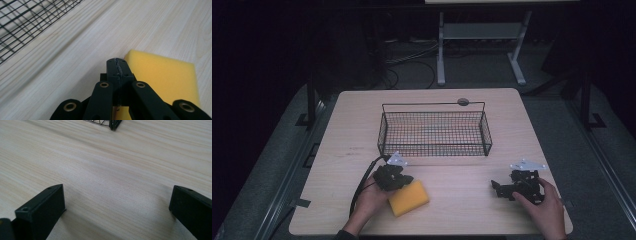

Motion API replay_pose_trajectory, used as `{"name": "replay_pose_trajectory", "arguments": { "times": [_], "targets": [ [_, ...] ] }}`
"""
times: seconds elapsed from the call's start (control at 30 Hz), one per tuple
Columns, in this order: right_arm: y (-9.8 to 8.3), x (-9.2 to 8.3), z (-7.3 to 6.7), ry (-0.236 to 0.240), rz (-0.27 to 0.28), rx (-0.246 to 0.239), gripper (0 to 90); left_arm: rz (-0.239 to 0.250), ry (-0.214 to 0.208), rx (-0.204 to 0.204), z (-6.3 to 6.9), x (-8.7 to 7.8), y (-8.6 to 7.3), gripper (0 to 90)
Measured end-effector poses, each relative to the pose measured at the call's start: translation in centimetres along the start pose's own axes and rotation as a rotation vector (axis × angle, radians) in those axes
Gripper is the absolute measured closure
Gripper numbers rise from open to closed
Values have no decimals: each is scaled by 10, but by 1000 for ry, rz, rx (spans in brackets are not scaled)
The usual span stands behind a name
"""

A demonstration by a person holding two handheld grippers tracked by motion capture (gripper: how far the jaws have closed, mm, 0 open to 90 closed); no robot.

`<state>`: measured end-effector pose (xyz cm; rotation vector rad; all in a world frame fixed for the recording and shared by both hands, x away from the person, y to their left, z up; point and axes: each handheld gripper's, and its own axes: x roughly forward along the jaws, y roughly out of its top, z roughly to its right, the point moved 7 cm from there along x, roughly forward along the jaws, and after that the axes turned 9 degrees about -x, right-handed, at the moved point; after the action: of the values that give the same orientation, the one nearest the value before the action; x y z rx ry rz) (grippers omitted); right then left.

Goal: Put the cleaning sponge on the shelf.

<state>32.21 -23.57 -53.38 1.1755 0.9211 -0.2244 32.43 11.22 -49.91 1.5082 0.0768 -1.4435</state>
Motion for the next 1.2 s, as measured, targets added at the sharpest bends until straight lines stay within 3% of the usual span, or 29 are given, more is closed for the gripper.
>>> {"name": "replay_pose_trajectory", "arguments": {
  "times": [0.27, 0.57, 0.77, 0.97, 1.2],
  "targets": [
    [0, 0, 0, 0, 0, 0, 0, -8, -11, 8, 3, 2, 2, 896],
    [0, 0, 0, 0, 0, 0, 0, -7, -8, -4, -7, -8, 0, 892],
    [0, 0, 0, 0, 0, 0, 0, -2, -3, -12, -13, -14, -3, 828],
    [0, 0, 0, 0, 0, 0, 0, -15, 20, -20, -21, -24, -8, 668],
    [0, 0, 0, 0, 0, 0, 0, -18, 27, -40, -30, -35, -14, 543]
  ]
}}
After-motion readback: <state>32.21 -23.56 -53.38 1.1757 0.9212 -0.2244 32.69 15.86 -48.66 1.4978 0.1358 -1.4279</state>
